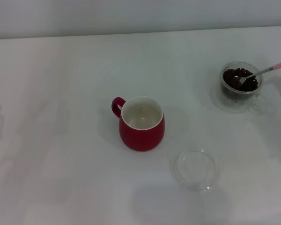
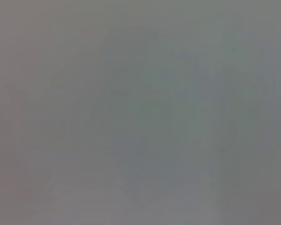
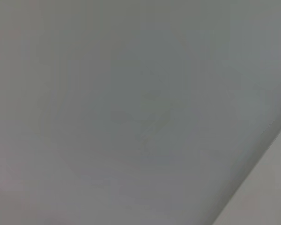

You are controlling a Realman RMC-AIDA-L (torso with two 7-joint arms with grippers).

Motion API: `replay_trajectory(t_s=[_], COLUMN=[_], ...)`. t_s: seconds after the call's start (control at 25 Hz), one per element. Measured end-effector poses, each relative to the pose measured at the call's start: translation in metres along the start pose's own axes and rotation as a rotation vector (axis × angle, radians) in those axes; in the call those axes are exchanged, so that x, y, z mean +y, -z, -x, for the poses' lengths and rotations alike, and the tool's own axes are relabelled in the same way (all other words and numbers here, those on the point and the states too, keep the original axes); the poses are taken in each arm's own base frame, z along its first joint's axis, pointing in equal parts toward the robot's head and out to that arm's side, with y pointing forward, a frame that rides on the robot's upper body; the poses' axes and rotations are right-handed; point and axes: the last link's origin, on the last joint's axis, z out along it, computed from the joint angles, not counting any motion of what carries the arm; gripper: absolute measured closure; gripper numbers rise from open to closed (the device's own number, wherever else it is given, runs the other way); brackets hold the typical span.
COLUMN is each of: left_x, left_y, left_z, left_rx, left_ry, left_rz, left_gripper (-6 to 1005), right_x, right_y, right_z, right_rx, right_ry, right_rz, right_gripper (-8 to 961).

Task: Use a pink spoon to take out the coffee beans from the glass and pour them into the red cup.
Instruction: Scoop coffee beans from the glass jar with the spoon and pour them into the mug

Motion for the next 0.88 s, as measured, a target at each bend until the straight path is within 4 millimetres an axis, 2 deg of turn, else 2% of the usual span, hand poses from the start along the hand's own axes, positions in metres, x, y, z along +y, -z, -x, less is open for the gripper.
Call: replay_trajectory(t_s=[0.28,0.88], left_x=[0.000,0.000], left_y=[0.000,0.000], left_z=[0.000,0.001], left_rx=[-0.001,-0.008], left_ry=[0.000,0.000], left_rz=[0.000,-0.003], left_gripper=[547,547], right_x=[-0.006,-0.005], right_y=[0.002,0.005], right_z=[0.000,0.013], right_rx=[-0.007,-0.032], right_ry=[-0.063,-0.055], right_rz=[-0.037,-0.025], right_gripper=[808,808])
